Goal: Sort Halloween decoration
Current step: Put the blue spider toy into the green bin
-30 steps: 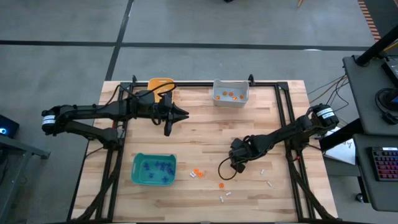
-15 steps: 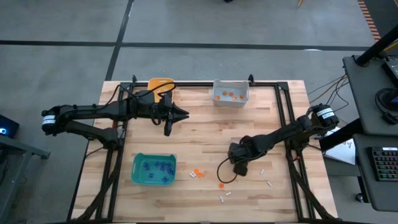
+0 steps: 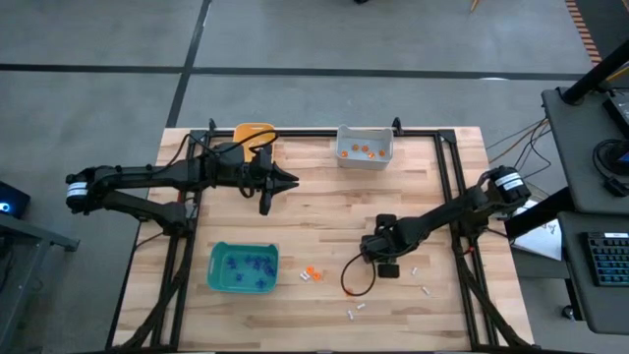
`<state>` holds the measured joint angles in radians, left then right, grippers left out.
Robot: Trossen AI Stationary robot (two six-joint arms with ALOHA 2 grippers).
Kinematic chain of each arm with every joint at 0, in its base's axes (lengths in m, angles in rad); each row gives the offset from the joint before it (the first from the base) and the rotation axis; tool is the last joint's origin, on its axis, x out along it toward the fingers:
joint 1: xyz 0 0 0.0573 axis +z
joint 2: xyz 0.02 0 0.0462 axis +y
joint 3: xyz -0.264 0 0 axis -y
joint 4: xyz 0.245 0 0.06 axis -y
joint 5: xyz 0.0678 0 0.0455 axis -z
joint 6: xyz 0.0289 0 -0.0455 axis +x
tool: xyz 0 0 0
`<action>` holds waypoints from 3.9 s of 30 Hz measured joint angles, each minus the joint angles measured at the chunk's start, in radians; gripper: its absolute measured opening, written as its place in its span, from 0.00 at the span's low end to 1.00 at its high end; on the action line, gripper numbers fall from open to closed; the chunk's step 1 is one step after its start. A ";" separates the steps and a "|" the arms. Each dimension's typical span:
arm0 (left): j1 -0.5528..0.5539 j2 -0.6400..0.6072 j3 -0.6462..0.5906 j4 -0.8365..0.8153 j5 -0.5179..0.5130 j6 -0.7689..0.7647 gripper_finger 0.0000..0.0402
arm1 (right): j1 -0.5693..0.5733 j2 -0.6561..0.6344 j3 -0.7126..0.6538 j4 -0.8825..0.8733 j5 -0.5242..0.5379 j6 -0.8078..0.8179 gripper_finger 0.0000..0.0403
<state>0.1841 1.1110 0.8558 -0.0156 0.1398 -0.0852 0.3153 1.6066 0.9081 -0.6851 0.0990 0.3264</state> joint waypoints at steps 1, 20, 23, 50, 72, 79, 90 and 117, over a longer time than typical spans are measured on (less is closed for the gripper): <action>0.000 0.000 0.000 0.000 0.000 0.003 0.12 | 0.000 0.007 0.000 0.002 0.000 0.000 0.36; 0.000 0.000 0.000 -0.001 0.000 0.010 0.12 | 0.002 0.044 0.023 0.002 -0.005 -0.036 0.03; 0.000 0.000 0.000 -0.001 0.001 0.010 0.12 | 0.002 0.038 0.038 -0.019 -0.002 -0.039 0.02; -0.101 0.000 -0.159 0.303 0.003 -0.001 0.12 | 0.000 -0.363 -0.126 0.400 0.087 -0.058 0.02; -0.225 0.337 -0.084 0.625 0.005 0.103 0.28 | -0.046 -0.499 -0.247 0.945 0.003 -0.272 0.02; -0.225 0.458 0.000 0.620 0.133 0.180 0.44 | -0.046 -0.499 -0.245 0.956 -0.002 -0.291 0.02; -0.225 0.549 0.045 0.675 0.133 0.148 0.41 | -0.056 -0.499 -0.245 0.961 -0.002 -0.320 0.02; -0.229 0.555 0.047 0.709 0.159 0.162 0.19 | -0.057 -0.500 -0.245 0.961 -0.002 -0.320 0.02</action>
<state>-0.0448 1.6657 0.9031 0.6937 0.2989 0.0772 0.2581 1.1069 0.6636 0.2756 0.0971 0.0067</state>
